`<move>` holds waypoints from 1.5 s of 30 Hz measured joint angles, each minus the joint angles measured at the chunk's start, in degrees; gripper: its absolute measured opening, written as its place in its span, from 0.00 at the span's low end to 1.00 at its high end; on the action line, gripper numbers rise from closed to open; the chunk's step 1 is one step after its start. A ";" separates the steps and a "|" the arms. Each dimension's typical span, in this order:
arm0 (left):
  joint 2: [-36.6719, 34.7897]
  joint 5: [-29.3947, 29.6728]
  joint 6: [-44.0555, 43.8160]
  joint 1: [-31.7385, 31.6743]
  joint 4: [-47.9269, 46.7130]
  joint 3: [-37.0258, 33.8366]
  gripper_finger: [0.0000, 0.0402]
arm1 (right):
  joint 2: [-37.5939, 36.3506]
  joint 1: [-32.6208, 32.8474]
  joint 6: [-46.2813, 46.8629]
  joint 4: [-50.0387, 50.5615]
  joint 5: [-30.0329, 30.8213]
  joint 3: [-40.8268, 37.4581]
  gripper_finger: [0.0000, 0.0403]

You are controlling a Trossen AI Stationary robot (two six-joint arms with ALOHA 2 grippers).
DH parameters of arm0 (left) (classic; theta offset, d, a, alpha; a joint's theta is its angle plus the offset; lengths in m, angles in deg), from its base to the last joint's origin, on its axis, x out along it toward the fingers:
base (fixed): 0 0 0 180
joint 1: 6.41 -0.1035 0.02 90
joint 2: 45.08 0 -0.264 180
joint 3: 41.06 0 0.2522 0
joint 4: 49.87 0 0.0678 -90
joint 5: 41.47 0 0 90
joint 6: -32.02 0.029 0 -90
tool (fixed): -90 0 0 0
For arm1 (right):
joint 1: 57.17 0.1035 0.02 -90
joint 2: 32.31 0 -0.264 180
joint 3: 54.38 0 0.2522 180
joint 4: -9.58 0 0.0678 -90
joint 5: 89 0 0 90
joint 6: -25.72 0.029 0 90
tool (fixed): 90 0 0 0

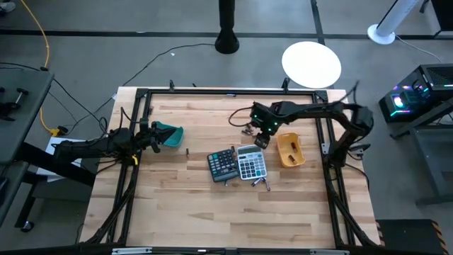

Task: Sort batteries
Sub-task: Put the black battery into the yellow bin

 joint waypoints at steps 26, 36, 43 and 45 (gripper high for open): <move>0.00 0.01 0.00 0.01 0.00 0.00 0.00 | -8.34 0.69 -6.54 2.55 7.14 -0.03 0.02; 0.00 0.01 0.00 0.01 -0.02 0.02 0.00 | -24.15 4.77 18.72 21.11 5.59 -6.94 0.07; 0.00 0.00 0.00 0.00 0.00 0.00 0.00 | -25.23 5.40 26.62 20.42 3.49 -13.47 0.30; 0.00 0.00 0.00 -0.01 0.00 0.00 0.00 | -25.22 5.22 26.19 19.35 3.47 -13.15 0.37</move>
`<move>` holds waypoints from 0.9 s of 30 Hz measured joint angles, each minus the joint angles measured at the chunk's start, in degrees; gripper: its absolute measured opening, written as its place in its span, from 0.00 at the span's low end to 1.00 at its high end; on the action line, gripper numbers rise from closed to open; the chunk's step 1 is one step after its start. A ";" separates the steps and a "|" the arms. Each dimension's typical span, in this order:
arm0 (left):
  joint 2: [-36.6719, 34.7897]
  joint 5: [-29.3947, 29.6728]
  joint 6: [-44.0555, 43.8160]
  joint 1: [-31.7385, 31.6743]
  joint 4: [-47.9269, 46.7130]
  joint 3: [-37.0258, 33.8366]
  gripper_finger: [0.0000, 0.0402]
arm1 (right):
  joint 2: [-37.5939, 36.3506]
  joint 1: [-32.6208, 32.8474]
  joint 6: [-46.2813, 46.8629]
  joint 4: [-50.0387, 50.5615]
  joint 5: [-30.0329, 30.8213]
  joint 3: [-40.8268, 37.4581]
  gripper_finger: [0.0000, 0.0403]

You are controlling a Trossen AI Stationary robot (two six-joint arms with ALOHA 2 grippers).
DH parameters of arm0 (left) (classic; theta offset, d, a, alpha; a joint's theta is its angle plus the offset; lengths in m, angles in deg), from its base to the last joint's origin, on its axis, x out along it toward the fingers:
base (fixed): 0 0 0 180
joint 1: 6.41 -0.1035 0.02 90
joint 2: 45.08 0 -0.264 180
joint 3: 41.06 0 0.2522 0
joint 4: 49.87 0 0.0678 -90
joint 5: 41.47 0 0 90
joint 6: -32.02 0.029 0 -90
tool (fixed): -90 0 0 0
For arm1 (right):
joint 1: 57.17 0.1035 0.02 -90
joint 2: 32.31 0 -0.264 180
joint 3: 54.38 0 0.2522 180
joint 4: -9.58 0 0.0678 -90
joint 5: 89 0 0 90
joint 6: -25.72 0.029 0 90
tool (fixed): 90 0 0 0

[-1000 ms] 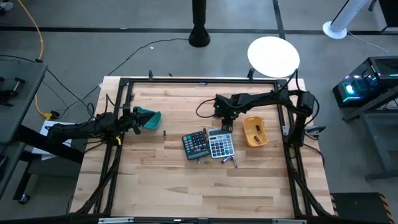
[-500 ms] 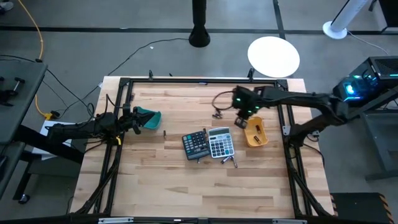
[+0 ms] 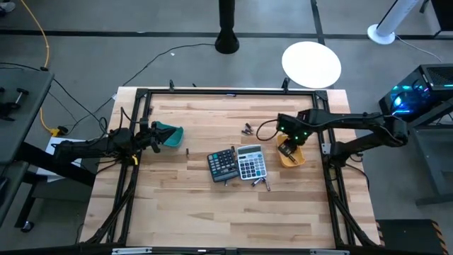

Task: Sort batteries
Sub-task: Put the black battery into the yellow bin

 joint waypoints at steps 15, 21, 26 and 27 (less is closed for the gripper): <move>0.00 0.00 0.00 0.02 0.00 0.02 0.00 | 23.69 -8.30 -0.68 -27.46 0.40 15.94 0.47; 0.00 0.00 0.00 0.00 0.00 0.00 0.00 | 38.44 -8.61 -5.76 -19.19 3.42 29.95 0.47; 0.00 0.00 0.00 0.01 0.00 0.00 0.00 | 45.42 -8.60 -8.21 -14.42 4.42 35.69 0.47; 0.00 0.00 0.00 0.02 0.00 0.00 0.00 | 46.19 -8.59 -8.26 -14.51 4.44 35.81 0.47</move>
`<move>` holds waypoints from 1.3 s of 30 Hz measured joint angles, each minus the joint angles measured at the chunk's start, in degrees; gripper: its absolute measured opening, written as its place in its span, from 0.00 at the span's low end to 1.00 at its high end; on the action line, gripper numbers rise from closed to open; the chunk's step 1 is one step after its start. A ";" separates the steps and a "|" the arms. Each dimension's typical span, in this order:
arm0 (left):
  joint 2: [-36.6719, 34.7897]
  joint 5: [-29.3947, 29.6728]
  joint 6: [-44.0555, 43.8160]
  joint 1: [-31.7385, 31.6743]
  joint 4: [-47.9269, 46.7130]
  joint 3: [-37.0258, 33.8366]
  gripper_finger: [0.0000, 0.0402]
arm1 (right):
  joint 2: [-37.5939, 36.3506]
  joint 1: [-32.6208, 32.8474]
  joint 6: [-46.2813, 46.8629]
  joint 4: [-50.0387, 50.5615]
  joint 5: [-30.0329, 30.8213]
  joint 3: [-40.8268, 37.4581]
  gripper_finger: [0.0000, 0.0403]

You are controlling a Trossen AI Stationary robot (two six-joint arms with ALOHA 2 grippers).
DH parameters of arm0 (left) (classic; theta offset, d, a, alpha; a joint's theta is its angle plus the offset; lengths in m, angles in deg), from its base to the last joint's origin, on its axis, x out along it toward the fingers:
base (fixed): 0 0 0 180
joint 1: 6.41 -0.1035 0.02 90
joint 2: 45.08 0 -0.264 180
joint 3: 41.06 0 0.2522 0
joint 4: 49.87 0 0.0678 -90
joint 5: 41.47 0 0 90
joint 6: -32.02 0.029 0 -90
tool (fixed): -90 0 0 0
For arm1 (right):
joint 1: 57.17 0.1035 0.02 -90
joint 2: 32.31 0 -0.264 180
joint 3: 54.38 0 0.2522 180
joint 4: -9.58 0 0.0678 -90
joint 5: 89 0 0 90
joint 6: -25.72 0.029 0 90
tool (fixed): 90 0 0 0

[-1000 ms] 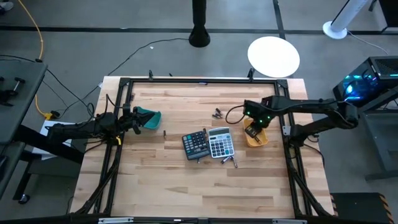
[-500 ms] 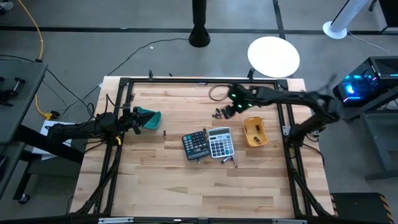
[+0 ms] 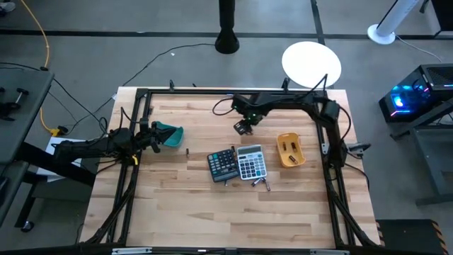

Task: Sort batteries
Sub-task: Put the black battery into the yellow bin

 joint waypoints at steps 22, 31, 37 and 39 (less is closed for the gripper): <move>0.02 0.02 0.00 -0.02 0.00 0.02 0.00 | -22.96 2.31 -0.35 11.81 10.02 -7.83 0.05; 0.01 0.00 0.00 -0.01 0.00 0.01 0.00 | -46.94 11.40 23.22 15.71 -0.17 -30.15 0.13; 0.01 0.00 0.00 -0.01 0.00 0.00 0.00 | -53.67 14.81 32.66 11.41 -0.11 -38.21 0.24; 0.00 0.02 0.00 -0.01 0.00 0.00 0.00 | -53.91 14.99 32.16 10.65 1.50 -38.40 0.28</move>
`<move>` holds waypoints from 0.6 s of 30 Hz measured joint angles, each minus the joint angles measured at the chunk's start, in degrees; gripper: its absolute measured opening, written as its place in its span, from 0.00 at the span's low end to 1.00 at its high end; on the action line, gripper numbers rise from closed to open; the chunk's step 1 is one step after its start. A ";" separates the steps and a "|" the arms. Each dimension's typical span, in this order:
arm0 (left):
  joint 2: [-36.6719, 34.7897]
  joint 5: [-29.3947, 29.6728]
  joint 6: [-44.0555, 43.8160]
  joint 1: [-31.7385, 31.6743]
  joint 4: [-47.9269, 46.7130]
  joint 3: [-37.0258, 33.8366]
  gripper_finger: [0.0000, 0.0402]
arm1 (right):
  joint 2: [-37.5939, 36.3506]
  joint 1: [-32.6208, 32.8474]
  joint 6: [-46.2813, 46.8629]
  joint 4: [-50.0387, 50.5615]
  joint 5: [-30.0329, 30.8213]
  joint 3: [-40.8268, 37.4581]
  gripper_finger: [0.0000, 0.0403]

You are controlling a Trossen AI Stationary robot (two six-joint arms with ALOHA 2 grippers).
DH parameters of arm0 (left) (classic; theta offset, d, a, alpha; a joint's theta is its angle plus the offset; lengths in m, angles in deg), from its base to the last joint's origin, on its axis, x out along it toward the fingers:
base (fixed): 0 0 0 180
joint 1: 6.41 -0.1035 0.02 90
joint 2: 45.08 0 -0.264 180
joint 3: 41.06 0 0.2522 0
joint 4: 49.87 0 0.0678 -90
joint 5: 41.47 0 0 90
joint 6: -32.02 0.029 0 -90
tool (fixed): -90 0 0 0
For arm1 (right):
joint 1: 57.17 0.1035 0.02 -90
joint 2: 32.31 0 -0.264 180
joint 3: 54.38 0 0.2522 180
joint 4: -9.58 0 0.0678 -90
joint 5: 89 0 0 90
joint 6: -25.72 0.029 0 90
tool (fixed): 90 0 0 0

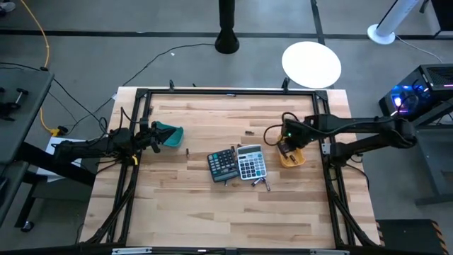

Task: Sort batteries
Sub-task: Put the black battery into the yellow bin

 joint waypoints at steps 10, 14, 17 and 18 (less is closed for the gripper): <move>0.00 -0.02 0.00 0.00 -0.01 0.01 0.00 | 4.80 -5.73 -16.96 -21.56 0.66 4.89 0.38; 0.00 -0.02 0.00 -0.01 -0.02 0.02 0.00 | 14.68 -10.04 -27.43 -24.60 -4.57 9.22 0.38; 0.02 -0.02 0.00 0.01 -0.01 0.01 0.00 | 23.21 -11.73 -38.24 -25.12 -5.59 14.17 0.38; 0.01 -0.02 0.00 0.00 -0.01 0.00 0.00 | 25.82 -12.00 -41.84 -24.96 -5.73 15.80 0.38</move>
